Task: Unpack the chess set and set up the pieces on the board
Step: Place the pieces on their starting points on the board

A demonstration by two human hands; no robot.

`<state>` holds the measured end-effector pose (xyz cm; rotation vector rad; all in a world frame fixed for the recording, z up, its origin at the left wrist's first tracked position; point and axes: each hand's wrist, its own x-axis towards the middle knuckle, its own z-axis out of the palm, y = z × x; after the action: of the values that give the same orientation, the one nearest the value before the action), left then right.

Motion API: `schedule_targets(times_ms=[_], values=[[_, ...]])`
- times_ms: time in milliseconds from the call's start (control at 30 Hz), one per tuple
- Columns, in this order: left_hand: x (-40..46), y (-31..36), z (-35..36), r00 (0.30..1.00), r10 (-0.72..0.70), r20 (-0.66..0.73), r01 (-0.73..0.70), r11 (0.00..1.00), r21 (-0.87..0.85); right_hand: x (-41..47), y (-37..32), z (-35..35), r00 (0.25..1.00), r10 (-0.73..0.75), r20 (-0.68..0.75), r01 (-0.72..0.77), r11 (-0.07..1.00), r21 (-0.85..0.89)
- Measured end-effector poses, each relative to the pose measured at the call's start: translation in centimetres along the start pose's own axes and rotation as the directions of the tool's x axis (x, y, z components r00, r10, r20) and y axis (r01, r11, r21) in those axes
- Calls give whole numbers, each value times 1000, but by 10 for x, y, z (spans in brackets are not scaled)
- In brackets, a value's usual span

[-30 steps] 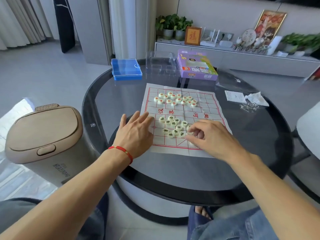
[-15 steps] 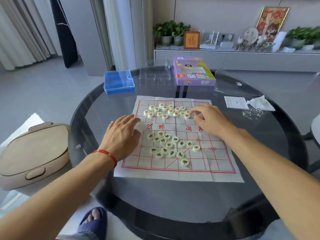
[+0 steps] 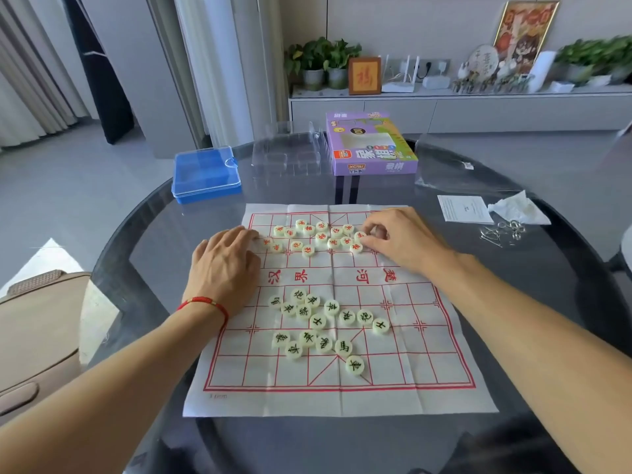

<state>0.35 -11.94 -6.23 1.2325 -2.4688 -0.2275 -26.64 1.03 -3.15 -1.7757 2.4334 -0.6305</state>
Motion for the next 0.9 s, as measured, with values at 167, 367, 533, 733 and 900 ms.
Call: schedule_targets(times_ms=[167,367,533,733,900], values=[[1,1,3,1000,-18,-1,18,1000,2,-6,20,-9,988,121,-95,-133,981,-141],[2,0,5,1000,-23,-7,23,1000,11,-17,29,-11,990,113,-83,-122,986,-112],[2,0,5,1000,-20,-5,20,1000,15,-12,29,-11,991,108,-76,-118,983,-140],[2,0,6,1000,-29,-8,29,999,18,25,25,-1,948,234,-215,-270,950,-157],[2,-1,5,1000,-28,-8,28,999,16,29,29,16,908,314,-277,-340,939,-51]])
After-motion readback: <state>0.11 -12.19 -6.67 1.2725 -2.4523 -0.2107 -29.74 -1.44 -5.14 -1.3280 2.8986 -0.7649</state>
